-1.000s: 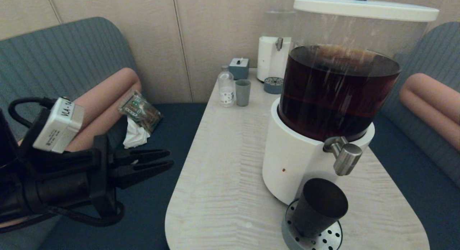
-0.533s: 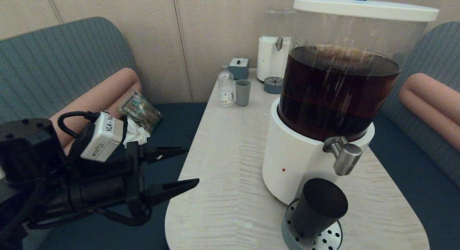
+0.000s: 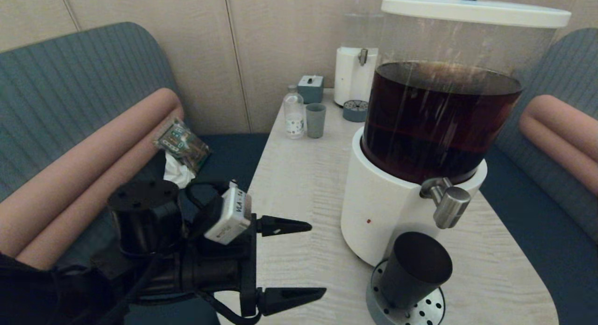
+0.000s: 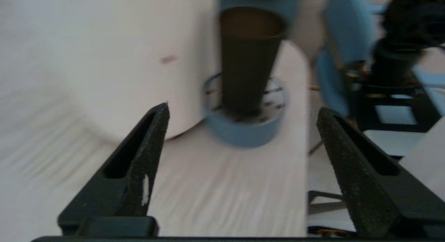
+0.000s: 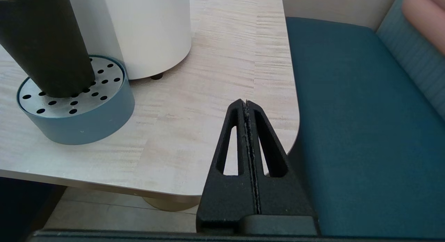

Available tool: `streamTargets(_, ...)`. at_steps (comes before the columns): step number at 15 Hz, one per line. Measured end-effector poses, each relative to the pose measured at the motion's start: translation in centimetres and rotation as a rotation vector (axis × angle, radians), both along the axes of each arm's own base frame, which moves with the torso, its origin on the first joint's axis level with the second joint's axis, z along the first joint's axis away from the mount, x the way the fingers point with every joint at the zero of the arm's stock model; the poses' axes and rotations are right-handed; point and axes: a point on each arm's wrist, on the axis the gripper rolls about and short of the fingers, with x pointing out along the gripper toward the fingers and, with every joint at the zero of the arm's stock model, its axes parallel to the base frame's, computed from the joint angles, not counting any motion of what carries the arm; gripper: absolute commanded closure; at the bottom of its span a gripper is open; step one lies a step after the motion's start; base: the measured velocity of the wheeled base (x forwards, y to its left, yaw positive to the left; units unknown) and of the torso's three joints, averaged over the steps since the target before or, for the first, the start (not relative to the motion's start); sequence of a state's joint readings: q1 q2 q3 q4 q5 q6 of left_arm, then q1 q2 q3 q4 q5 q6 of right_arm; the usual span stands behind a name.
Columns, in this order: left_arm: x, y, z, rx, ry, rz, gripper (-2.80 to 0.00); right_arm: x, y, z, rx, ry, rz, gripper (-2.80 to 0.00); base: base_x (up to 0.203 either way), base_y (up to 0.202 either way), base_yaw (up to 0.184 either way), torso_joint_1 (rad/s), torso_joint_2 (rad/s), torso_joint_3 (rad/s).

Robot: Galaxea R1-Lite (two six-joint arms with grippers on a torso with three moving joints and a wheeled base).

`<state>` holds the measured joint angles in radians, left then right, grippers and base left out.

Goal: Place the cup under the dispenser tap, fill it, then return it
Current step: Place the cup next to the water dispenser

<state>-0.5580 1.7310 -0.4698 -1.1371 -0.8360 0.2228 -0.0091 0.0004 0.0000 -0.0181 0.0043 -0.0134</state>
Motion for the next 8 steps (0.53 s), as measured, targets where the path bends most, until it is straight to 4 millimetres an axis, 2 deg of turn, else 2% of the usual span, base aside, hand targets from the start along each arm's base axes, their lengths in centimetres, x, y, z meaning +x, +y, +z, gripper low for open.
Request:
streamTargets(4,0.3,-2.9,-1.8,0.017,0.021,-0.044,-2.8,0.0,0.0,0.0,0.0,0.0,0.0,0.0,0.0,0.0,0.0,0.0,0.0,0.0)
streamTargets(8,0.9,-4.9,-3.4,0.036,0.046,-0.077,-2.8,0.0,0.0,0.0,0.0,0.0,0.0,0.0,0.0,0.0,0.0,0.0,0.0,0.0)
